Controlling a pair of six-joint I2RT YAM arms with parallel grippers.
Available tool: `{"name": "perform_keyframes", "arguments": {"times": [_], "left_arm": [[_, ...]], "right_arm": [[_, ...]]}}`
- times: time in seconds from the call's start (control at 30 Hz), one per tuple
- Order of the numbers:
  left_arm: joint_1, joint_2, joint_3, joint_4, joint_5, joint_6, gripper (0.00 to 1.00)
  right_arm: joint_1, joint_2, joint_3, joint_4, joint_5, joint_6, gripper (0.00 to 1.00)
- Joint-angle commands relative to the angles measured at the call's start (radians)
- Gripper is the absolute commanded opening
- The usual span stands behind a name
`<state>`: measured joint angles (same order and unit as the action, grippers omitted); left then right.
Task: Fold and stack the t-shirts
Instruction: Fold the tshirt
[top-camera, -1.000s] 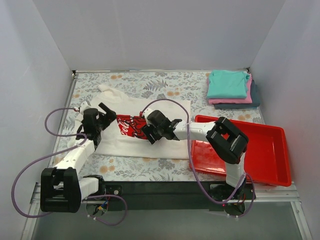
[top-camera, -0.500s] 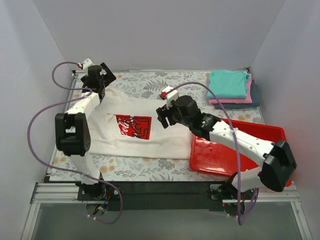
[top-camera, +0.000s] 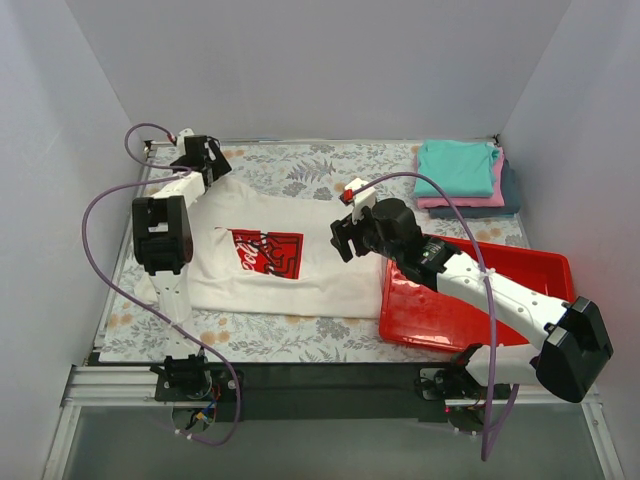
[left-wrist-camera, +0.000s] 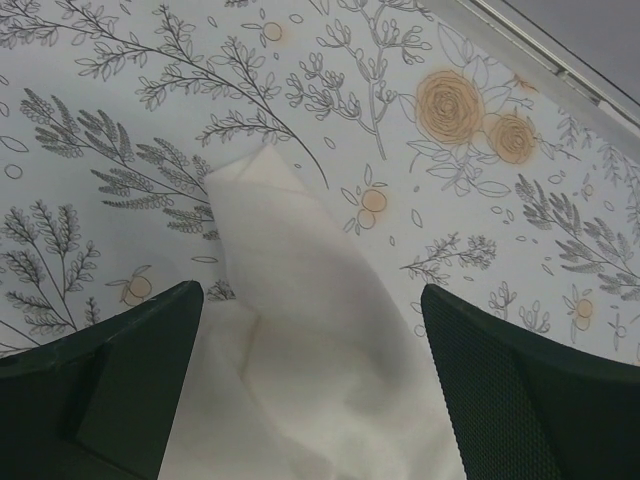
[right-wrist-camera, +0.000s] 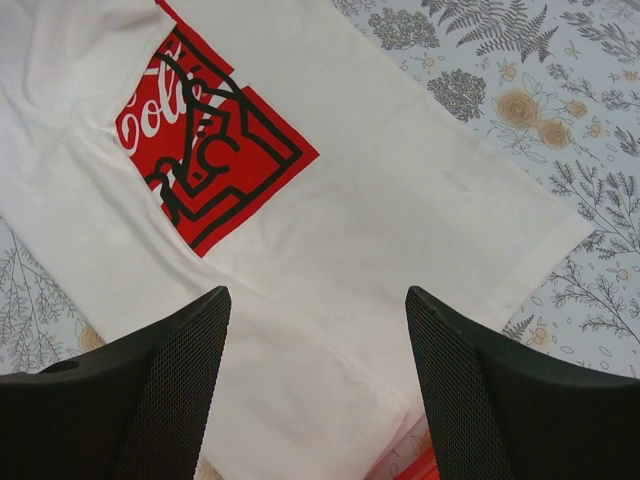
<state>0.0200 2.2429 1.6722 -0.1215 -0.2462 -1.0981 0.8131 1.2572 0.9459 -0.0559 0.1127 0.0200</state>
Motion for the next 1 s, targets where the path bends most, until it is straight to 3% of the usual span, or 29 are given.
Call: {"name": "perform_keyframes", "arguments": {"times": [0.0, 0.07, 0.17, 0.23, 0.3, 0.33, 0.47, 0.63, 0.73, 0.77, 0.8, 0.87, 0.9, 0.97], "left_arm": [[0.023, 0.003, 0.049, -0.023, 0.022, 0.029, 0.82], [0.023, 0.018, 0.055, -0.011, 0.051, 0.049, 0.74], [0.023, 0.026, 0.063, 0.026, 0.074, 0.082, 0.51], [0.023, 0.032, 0.076, 0.043, 0.081, 0.107, 0.27], [0.021, 0.040, 0.101, 0.042, 0.078, 0.135, 0.12], [0.021, 0.035, 0.104, 0.043, 0.079, 0.138, 0.00], [-0.006, -0.035, 0.049, 0.100, 0.073, 0.176, 0.00], [-0.152, -0.164, -0.122, 0.296, -0.085, 0.334, 0.00], [-0.187, -0.164, -0.146, 0.316, -0.114, 0.398, 0.02], [-0.195, -0.161, -0.155, 0.319, -0.101, 0.418, 0.06], [-0.202, -0.160, -0.166, 0.339, -0.100, 0.435, 0.24], [-0.218, -0.146, -0.175, 0.336, -0.099, 0.449, 0.38], [-0.219, -0.146, -0.180, 0.333, -0.094, 0.443, 0.51], [-0.218, -0.149, -0.180, 0.335, -0.094, 0.419, 0.61]], "right_arm": [[-0.003, -0.009, 0.007, 0.047, -0.030, -0.003, 0.65], [-0.003, -0.005, 0.004, 0.047, -0.030, 0.000, 0.65], [-0.005, -0.008, 0.001, 0.045, -0.027, 0.001, 0.65], [-0.005, -0.012, -0.002, 0.045, -0.030, 0.005, 0.65], [-0.003, -0.018, -0.007, 0.045, -0.028, 0.008, 0.65], [-0.005, -0.022, -0.009, 0.045, -0.028, 0.006, 0.65], [-0.005, -0.016, -0.009, 0.045, -0.027, 0.011, 0.65], [-0.003, 0.004, 0.004, 0.045, -0.054, 0.012, 0.65], [-0.005, 0.013, 0.004, 0.045, -0.065, 0.018, 0.65], [-0.005, 0.015, 0.004, 0.047, -0.070, 0.018, 0.65], [-0.003, 0.015, 0.005, 0.047, -0.071, 0.018, 0.65], [-0.003, 0.019, 0.005, 0.045, -0.076, 0.020, 0.65], [-0.005, 0.024, 0.005, 0.045, -0.077, 0.020, 0.65], [-0.003, 0.030, 0.007, 0.045, -0.077, 0.021, 0.65]]}}
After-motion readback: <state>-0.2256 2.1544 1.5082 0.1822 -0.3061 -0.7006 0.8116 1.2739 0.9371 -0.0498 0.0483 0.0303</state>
